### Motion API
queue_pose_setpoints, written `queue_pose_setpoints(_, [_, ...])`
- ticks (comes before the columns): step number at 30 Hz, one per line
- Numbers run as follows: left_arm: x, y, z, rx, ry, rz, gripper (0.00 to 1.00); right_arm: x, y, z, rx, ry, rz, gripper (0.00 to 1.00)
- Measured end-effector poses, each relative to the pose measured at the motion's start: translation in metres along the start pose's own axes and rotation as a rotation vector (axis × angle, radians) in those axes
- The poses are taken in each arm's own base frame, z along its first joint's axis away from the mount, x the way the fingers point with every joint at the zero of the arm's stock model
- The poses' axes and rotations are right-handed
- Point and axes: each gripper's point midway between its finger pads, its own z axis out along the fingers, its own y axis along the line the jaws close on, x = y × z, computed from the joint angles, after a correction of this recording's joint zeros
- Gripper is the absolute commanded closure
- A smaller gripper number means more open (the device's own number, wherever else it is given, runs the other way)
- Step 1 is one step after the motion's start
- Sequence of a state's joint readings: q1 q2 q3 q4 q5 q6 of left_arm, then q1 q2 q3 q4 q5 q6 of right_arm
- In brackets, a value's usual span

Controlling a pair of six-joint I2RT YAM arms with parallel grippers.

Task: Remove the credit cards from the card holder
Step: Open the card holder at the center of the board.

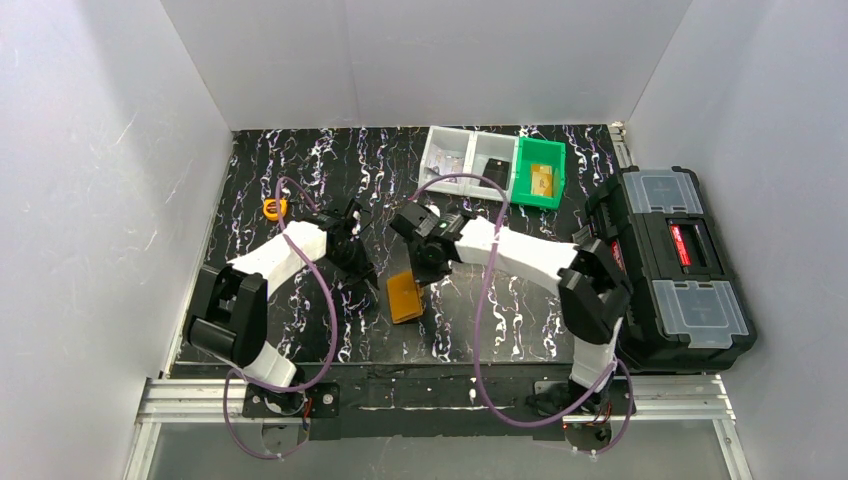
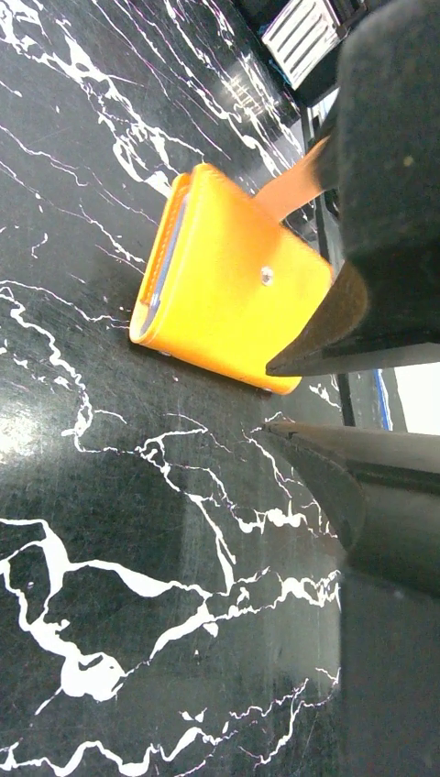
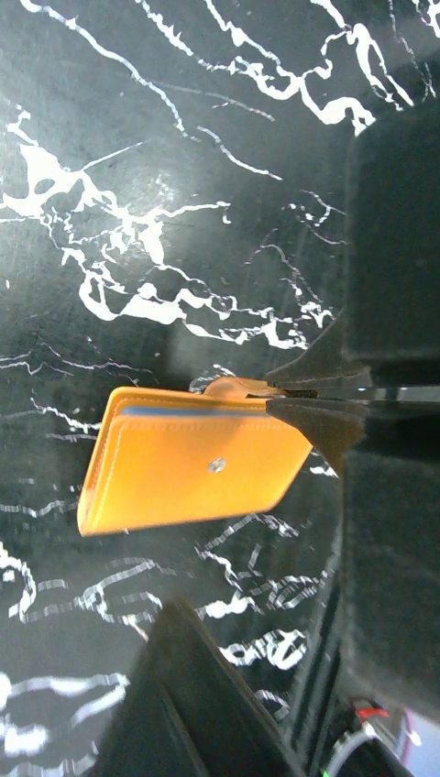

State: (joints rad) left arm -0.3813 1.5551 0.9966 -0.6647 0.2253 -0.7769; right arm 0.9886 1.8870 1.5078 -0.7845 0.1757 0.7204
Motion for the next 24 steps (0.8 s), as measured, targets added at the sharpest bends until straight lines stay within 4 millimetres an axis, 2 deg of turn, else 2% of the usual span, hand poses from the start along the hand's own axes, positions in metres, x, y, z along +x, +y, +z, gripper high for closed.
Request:
queue_pose_setpoints(4, [0.001, 0.000, -0.006, 0.010, -0.009, 0.019, 0.56, -0.008, 0.002, -0.037, -0.061, -0.070, 0.022, 0.99])
queue_pose_setpoints(7, [0.002, -0.003, -0.017, 0.034, -0.033, 0.041, 0.53, -0.014, 0.005, -0.063, -0.112, -0.116, 0.034, 0.99])
queue_pose_setpoints(9, [0.002, -0.006, -0.026, 0.061, -0.055, 0.054, 0.53, -0.015, 0.008, -0.073, -0.138, -0.127, 0.038, 0.99])
queue_pose_setpoints(15, [0.005, -0.014, -0.040, 0.114, -0.076, 0.078, 0.56, -0.011, 0.012, -0.070, -0.157, -0.097, 0.044, 0.99])
queue_pose_setpoints(21, [0.015, -0.021, -0.035, 0.117, -0.050, 0.113, 0.62, -0.007, 0.013, -0.063, -0.153, -0.070, 0.054, 0.99])
queue_pose_setpoints(24, [0.022, -0.026, -0.027, 0.104, -0.022, 0.131, 0.65, -0.005, 0.005, -0.059, -0.155, -0.069, 0.071, 0.99])
